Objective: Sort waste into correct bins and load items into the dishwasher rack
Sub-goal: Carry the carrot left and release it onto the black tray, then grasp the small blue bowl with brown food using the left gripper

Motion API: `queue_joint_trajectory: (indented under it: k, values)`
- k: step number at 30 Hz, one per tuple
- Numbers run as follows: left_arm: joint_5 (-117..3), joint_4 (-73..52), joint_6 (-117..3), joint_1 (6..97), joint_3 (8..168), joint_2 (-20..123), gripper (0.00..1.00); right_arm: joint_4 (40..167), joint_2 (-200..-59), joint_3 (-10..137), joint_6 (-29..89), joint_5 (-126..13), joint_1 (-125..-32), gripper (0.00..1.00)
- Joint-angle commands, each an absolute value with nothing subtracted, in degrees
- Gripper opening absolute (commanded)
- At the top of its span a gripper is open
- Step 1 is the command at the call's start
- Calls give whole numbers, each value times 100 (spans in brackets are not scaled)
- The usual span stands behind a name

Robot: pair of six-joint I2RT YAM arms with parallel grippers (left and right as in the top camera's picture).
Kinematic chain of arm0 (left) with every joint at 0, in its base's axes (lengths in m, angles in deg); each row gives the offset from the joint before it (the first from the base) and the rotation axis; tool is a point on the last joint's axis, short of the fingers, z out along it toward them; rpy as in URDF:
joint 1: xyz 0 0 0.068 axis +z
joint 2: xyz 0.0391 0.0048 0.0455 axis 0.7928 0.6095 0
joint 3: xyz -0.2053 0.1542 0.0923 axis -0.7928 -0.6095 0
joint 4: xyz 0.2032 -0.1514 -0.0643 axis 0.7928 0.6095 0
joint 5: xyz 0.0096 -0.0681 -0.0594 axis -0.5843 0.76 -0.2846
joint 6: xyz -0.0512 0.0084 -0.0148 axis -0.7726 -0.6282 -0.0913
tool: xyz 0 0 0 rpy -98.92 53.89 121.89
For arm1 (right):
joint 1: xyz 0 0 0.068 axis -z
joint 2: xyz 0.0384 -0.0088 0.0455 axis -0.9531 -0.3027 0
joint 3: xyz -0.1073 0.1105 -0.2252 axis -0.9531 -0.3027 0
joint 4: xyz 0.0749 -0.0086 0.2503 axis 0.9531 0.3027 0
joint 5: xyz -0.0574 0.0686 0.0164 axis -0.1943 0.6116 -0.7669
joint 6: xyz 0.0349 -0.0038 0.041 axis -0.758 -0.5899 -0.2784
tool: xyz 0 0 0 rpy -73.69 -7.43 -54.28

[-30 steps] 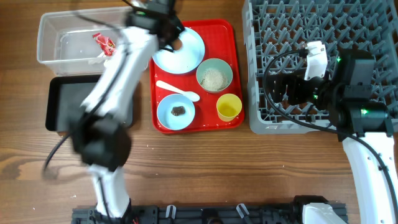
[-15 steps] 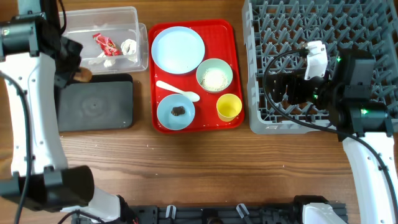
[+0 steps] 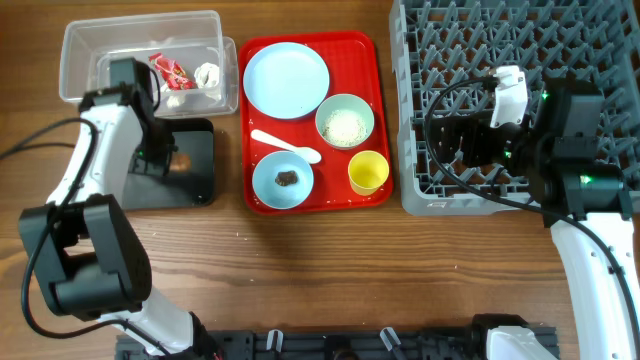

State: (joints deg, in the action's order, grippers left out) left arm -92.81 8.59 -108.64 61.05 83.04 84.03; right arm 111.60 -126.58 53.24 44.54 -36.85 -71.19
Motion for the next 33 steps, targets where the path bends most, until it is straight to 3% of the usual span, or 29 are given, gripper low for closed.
queue_joint_trajectory:
  k: [1,4,6,10,13,21,27,33]
  values:
    - [-9309,520,-11140,6098,7915,8436,25,11153,-12702,5449,4360,-3591,-7138,100]
    - [-9375,494,-11105,6098,7902,8431,48,11153,-12702,5447,4360,-3591,-7138,100]
    - [-9355,380,-10674,6098,7921,8398,50,11151,-12702,5447,4364,-3591,-7138,100]
    - [-9305,548,-9780,6070,8216,8228,72,11151,-12702,5447,4362,-3591,-7138,100]
    - [-9182,975,-9684,6065,8461,7994,73,11151,-12702,5447,4362,-3591,-7138,100]
    - [-7067,861,-6445,5421,8708,7118,73,11151,-12702,5447,4366,-3591,-7138,100]
    - [-7373,776,-4978,3801,8704,7273,74,11151,-12713,5447,4364,-3591,-7138,100]
    - [-8306,570,-4668,2568,8704,7996,66,11210,-12802,5447,4360,-3589,-7138,100]
